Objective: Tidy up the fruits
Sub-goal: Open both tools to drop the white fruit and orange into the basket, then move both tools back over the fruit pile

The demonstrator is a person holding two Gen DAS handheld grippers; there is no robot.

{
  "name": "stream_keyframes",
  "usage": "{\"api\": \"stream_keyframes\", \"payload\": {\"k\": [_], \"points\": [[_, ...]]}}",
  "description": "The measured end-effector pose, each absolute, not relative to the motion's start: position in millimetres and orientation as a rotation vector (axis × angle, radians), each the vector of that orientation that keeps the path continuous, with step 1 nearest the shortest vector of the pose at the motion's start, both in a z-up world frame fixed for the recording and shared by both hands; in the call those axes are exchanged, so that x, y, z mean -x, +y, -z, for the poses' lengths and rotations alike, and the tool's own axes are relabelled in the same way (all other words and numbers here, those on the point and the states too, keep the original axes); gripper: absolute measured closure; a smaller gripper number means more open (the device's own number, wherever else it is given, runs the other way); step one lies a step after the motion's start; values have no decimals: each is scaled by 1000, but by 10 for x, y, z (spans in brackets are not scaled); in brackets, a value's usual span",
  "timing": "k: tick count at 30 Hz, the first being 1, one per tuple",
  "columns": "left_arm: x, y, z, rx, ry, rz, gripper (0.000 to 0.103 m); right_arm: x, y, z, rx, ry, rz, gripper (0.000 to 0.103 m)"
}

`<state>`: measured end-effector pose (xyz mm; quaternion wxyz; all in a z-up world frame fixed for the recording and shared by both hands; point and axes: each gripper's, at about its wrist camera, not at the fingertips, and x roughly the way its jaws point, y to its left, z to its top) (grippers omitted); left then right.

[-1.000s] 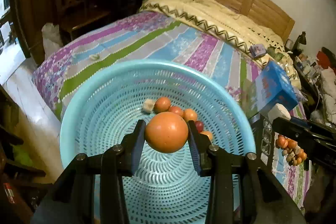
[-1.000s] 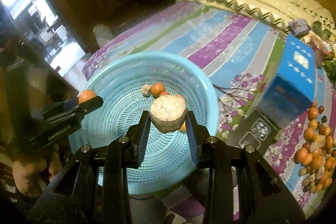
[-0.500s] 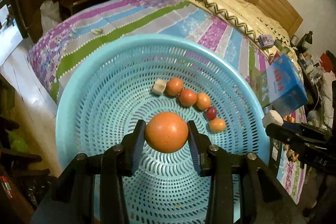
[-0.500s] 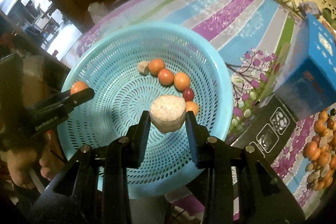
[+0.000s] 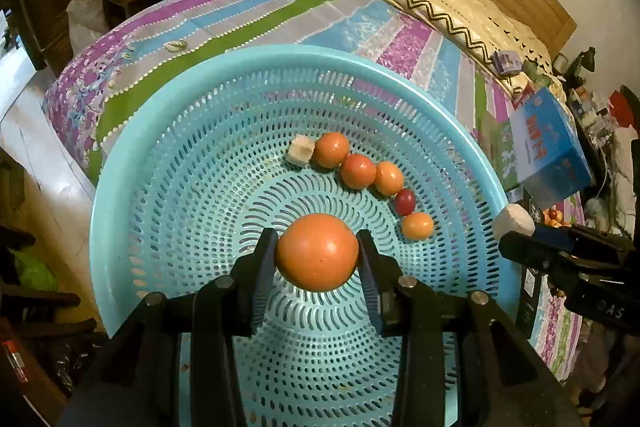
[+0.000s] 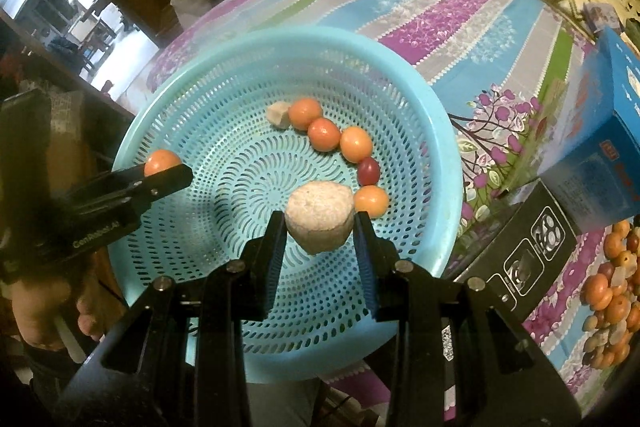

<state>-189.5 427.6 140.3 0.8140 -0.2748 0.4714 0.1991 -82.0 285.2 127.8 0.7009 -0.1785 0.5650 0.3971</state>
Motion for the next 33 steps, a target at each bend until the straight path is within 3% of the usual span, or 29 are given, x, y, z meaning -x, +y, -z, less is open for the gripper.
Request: {"api": "stream_keyframes", "payload": {"k": [10,14,17,30,33], "points": [[1868,4283,-1358,611,1016,-422,62,801,2838,-1268,389,1258,-889,66],[1858,4288,-1327,626,1014,-415,38,795,2841,-1264,385,1262,-895,62],[1849,4282,-1309,633,1017,-420,37,780,2837,-1251,376,1264,-890,56],[1804,4241,-1312,634,1010,-418,37,781,2790,-1292,361,1252,-900,56],[1790,4213,-1330,632,1001,-411,37,818,2718,-1416,360,1179,-894,56]]}}
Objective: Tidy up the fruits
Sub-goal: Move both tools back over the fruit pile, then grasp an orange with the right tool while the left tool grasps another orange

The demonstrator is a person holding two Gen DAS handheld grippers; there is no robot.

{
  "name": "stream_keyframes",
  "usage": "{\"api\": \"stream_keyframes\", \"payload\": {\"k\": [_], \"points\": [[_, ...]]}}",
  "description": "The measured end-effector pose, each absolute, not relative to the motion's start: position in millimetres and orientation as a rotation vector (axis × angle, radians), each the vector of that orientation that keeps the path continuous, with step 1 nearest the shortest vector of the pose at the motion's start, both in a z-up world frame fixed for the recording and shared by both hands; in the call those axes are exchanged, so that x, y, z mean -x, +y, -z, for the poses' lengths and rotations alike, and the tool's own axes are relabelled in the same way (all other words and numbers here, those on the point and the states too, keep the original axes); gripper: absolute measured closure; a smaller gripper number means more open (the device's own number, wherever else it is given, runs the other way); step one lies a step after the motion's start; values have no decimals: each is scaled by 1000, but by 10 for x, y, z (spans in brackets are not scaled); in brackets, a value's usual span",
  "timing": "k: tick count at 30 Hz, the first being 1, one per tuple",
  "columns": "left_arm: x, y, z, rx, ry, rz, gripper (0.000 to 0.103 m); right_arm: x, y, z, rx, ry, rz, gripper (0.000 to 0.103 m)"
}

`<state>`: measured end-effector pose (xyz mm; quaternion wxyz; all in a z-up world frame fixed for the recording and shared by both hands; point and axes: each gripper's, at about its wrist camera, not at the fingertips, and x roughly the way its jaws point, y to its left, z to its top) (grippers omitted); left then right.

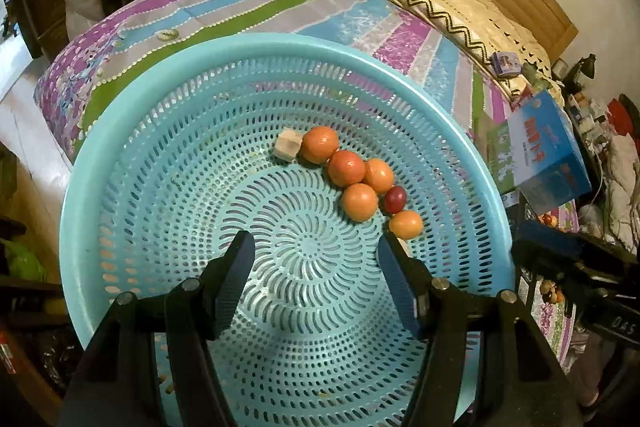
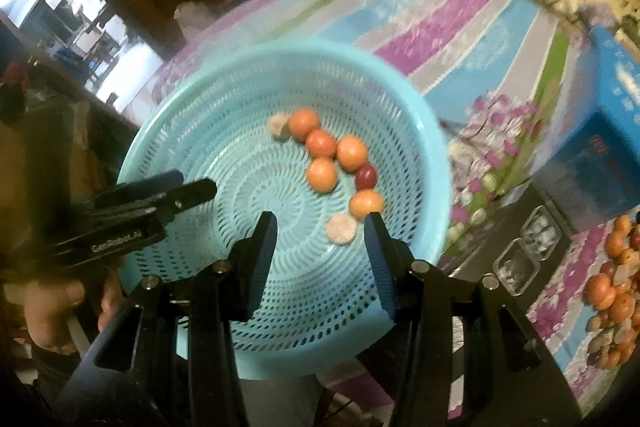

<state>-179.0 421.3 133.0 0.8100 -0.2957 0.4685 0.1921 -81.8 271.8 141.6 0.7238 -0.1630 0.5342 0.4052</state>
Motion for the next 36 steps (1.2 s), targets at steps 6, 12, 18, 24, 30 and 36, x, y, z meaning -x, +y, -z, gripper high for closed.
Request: {"api": "stream_keyframes", "payload": {"k": [6,12,18,24,30,36], "points": [[1801,4023,-1521,580,861,-408,37,1182,2080,-1875,347,744,-785,38],[1734,3327,-1974,420,618,-319,19,1387,968,-1668,289,593,-544,19],[1428,2222,-2223,277,548,-25,8,1110,-560,-1133,135,795,-232,43],[972,1233,-1828,172,728,160,8,687,-1638,-799,-83,913,-74,62],[801,658,-1450,142,862,248,8,273,-1873,-558,-140,937,-91,61],[633,430,-1277,123,909,270,8,67,-1891,-415,-125,960,-108,62]]}}
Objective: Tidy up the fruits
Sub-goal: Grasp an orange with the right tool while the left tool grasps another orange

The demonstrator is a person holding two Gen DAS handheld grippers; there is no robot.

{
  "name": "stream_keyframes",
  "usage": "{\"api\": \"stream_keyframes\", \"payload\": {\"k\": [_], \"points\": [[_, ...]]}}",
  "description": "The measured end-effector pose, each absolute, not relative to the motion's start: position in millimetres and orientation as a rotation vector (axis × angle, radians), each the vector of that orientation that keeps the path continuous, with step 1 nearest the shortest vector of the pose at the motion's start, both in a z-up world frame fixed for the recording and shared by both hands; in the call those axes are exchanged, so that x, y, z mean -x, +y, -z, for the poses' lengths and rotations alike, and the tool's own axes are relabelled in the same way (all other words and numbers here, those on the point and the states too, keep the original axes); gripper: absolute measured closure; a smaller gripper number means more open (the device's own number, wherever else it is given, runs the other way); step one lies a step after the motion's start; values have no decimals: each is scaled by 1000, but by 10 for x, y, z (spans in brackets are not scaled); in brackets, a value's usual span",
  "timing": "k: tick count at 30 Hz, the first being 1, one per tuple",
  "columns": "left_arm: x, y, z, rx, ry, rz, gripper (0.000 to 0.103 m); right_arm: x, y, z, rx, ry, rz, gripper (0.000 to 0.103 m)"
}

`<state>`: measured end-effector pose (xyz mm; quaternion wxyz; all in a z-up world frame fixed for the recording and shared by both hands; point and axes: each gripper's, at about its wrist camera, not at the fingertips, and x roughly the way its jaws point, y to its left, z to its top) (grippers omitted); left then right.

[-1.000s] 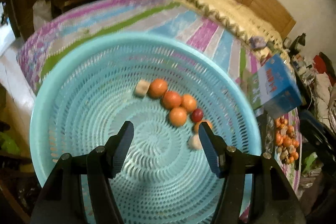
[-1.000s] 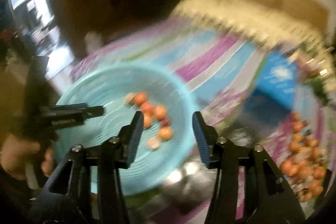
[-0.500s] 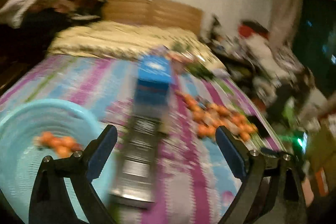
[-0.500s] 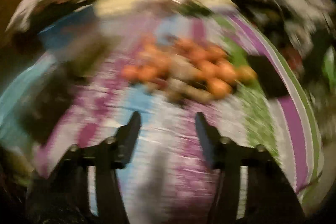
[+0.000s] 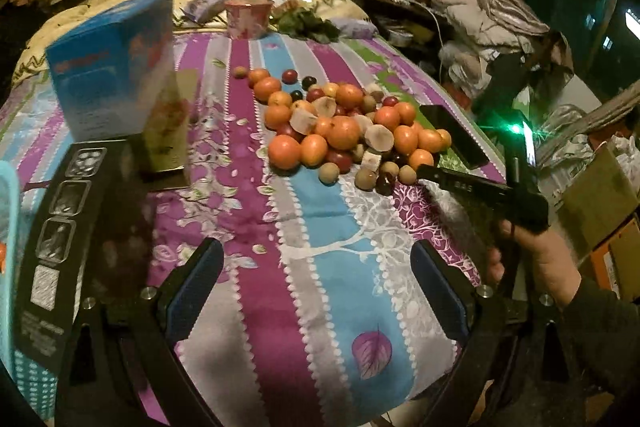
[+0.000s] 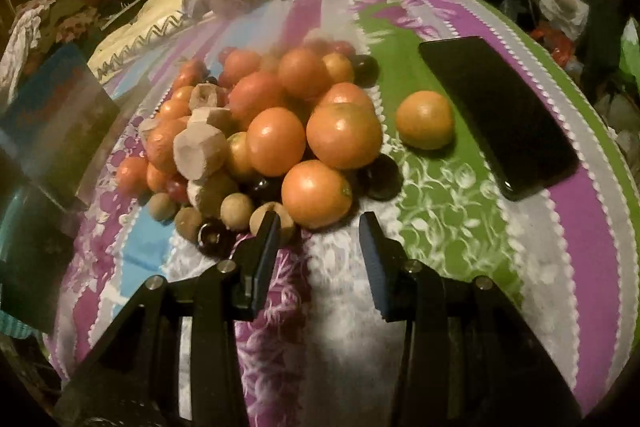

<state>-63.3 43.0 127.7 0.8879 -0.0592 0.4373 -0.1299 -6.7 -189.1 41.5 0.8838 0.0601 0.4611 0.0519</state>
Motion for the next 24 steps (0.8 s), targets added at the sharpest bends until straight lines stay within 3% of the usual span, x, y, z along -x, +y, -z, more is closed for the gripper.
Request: {"api": "stream_keyframes", "payload": {"k": [8,14,15,17,24], "points": [[392,364,-1167,137,908,264,8,-62,-1830,-365,-113,975,-83,63],[-24,449,-886,192,911,224,8,311,-1894,-540,-133,911,-123,63],[-104,470,-828,211,916,218,9,371,-1900,-546,-130,910,-127,63],[-301,512,-700,267,933,206,23,507,-1916,-531,-120,914,-131,63],[-755,469,-405,342,940,180,28,594,-1928,-420,-113,937,-150,63]]}}
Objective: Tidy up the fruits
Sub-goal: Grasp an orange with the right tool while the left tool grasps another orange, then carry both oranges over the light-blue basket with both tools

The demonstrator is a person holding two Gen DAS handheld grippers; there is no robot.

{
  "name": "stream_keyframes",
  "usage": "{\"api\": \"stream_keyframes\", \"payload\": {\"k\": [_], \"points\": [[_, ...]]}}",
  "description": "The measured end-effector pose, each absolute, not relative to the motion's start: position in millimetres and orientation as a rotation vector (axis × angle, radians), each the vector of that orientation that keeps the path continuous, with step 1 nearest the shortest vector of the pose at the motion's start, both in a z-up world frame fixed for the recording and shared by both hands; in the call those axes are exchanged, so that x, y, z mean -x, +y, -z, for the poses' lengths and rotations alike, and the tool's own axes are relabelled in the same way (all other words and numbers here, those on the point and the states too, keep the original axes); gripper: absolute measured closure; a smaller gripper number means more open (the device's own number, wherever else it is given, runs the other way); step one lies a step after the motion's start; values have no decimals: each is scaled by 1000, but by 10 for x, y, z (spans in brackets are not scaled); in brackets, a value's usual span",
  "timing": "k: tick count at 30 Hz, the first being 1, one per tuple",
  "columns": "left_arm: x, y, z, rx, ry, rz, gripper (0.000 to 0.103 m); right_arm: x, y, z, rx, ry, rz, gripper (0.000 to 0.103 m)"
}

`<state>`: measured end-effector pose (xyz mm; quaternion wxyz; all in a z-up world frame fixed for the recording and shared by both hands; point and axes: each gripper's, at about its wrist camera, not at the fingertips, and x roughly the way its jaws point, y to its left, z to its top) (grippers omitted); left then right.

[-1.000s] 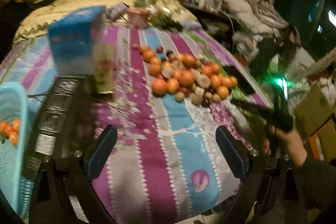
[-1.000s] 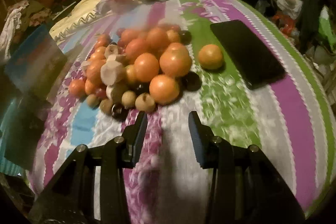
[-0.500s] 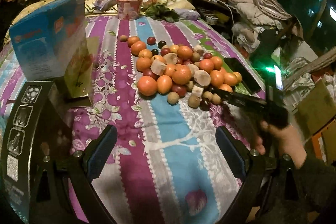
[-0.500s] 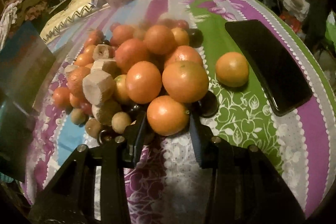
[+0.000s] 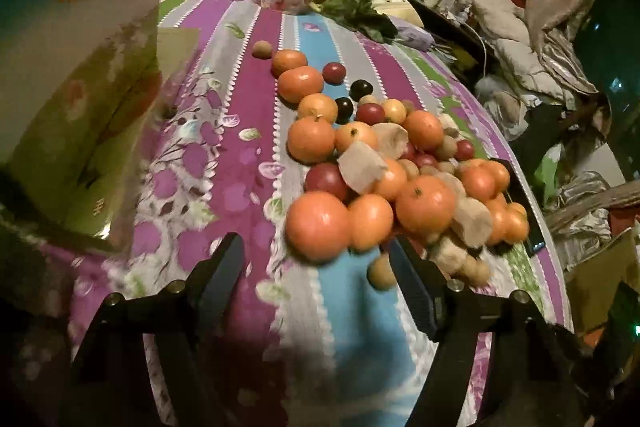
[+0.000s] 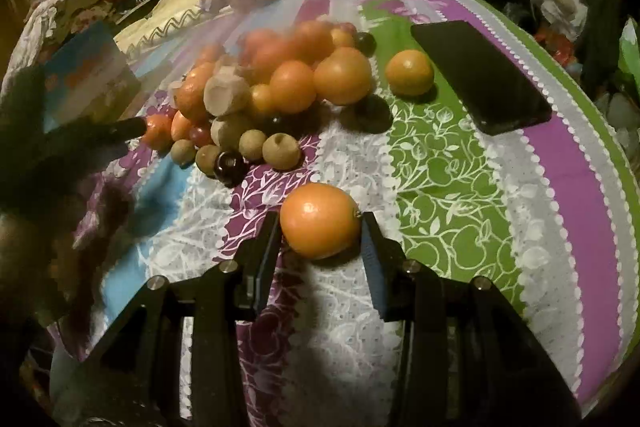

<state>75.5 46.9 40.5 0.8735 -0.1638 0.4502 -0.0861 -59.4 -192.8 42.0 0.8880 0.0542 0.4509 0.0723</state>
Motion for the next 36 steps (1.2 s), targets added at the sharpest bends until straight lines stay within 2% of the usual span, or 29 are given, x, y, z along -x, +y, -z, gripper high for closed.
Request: {"api": "stream_keyframes", "payload": {"k": [6,8,9,13,19,29,36], "points": [[-863,340,-325,299,928,187,35,564,-1906,-379,-111,939,-163,63],[-895,332,-269,285,933,182,45,566,-1906,-373,-110,939,-163,63],[-880,337,-264,285,925,188,46,583,-1901,-374,-109,938,-162,63],[-850,343,-284,266,904,182,61,583,-1884,-383,-103,936,-161,63],[-725,421,-427,261,863,151,61,575,-1766,-559,-82,906,-155,63],[22,638,-1410,137,731,22,61,591,-1307,-1222,9,815,-154,63],[475,1005,-1813,137,722,-48,61,680,-861,-1518,45,776,-225,63]]}}
